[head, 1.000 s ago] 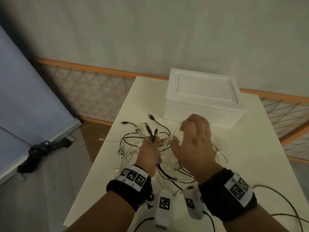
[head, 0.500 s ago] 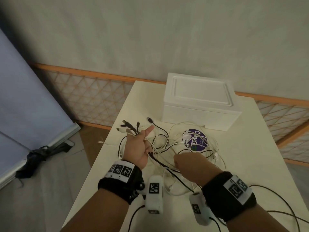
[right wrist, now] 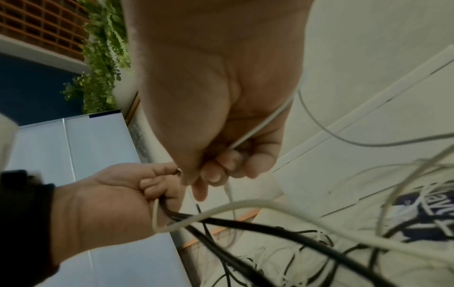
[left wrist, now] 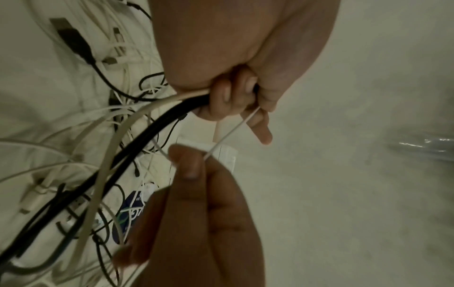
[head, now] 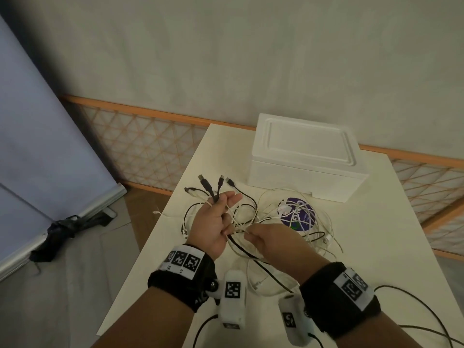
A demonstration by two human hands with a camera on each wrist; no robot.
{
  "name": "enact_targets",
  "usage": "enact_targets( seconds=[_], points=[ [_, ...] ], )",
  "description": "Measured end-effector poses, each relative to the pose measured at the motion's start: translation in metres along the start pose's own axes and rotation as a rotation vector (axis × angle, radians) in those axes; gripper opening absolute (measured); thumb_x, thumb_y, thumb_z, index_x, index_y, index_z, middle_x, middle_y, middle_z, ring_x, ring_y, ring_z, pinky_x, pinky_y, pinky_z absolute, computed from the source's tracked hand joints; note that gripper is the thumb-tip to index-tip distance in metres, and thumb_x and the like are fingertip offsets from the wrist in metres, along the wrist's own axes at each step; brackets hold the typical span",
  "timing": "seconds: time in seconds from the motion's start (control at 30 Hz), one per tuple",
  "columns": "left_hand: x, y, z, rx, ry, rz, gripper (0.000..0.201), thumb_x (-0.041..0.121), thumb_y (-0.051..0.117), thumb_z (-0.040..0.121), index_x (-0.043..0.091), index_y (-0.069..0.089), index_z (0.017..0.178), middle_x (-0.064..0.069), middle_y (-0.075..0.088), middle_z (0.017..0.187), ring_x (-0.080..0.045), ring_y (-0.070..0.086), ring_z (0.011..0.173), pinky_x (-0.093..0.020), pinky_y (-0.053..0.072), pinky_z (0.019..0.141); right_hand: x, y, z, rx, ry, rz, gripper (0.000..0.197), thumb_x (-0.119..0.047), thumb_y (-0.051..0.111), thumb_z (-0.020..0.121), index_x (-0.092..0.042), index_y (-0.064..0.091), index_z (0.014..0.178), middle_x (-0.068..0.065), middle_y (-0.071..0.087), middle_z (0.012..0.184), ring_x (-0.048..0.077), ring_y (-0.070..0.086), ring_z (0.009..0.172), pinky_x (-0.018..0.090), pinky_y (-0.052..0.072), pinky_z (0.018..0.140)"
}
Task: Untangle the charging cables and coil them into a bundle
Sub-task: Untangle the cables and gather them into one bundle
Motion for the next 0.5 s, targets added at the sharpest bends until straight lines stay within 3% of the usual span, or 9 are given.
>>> enact_targets(
  seconds=[0.1, 0.2, 0.3, 0.43, 0.5],
  points=[
    [0.002, -0.009, 0.002, 0.043, 0.018, -0.029, 0.024, 0.022, 0.041, 0.101, 0.011, 0.062, 0.100, 0.001, 0.073, 0.086, -0.002, 0.023, 0.034, -0.016, 0.022, 0.034, 0.007, 0.008, -0.011, -0.064, -0.006, -0.067, 0.020, -0.036, 0.042, 0.097, -0.029, 0.059, 0.105, -0.002, 0.067, 0.095, 0.017, 0.061, 0.089, 0.026, 0.044, 0.072],
    [0.010, -0.017, 0.007, 0.085, 0.052, -0.065, 0.024, 0.023, 0.041, 0.101, 0.013, 0.063, 0.104, 0.005, 0.071, 0.077, -0.002, 0.023, 0.033, -0.016, 0.022, 0.033, 0.010, 0.018, -0.022, -0.143, -0.028, -0.121, 0.022, -0.034, 0.041, 0.095, -0.032, 0.060, 0.106, -0.005, 0.067, 0.100, 0.016, 0.061, 0.093, 0.027, 0.045, 0.077],
    [0.023, -0.021, 0.010, 0.096, 0.095, -0.092, 0.024, 0.024, 0.041, 0.101, 0.014, 0.062, 0.107, 0.007, 0.067, 0.070, -0.002, 0.024, 0.033, -0.015, 0.023, 0.033, 0.023, 0.028, -0.035, -0.267, 0.046, -0.148, 0.025, -0.037, 0.041, 0.095, -0.033, 0.062, 0.109, -0.005, 0.065, 0.106, 0.017, 0.060, 0.099, 0.028, 0.047, 0.082],
    [0.037, -0.028, 0.012, 0.132, 0.152, -0.087, 0.023, 0.026, 0.042, 0.101, 0.018, 0.063, 0.106, 0.008, 0.065, 0.067, -0.002, 0.023, 0.032, -0.015, 0.021, 0.033, 0.046, 0.034, -0.056, -0.399, 0.138, -0.275, 0.026, -0.029, 0.044, 0.092, -0.028, 0.066, 0.105, -0.006, 0.063, 0.112, 0.016, 0.058, 0.106, 0.028, 0.045, 0.088],
    [0.044, -0.030, 0.013, 0.127, 0.179, -0.078, 0.023, 0.027, 0.042, 0.101, 0.019, 0.062, 0.110, 0.009, 0.063, 0.066, -0.003, 0.023, 0.032, -0.016, 0.022, 0.033, 0.057, 0.035, -0.062, -0.406, 0.192, -0.293, 0.026, -0.026, 0.043, 0.091, -0.027, 0.065, 0.106, -0.007, 0.061, 0.110, 0.015, 0.056, 0.108, 0.026, 0.042, 0.087]
  ],
)
Point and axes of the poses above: each hand's wrist, its own z-axis towards the middle knuckle, its own y-axis out of the palm, x = y × z, the point moved 6 cm from there along z, towards the middle knuckle
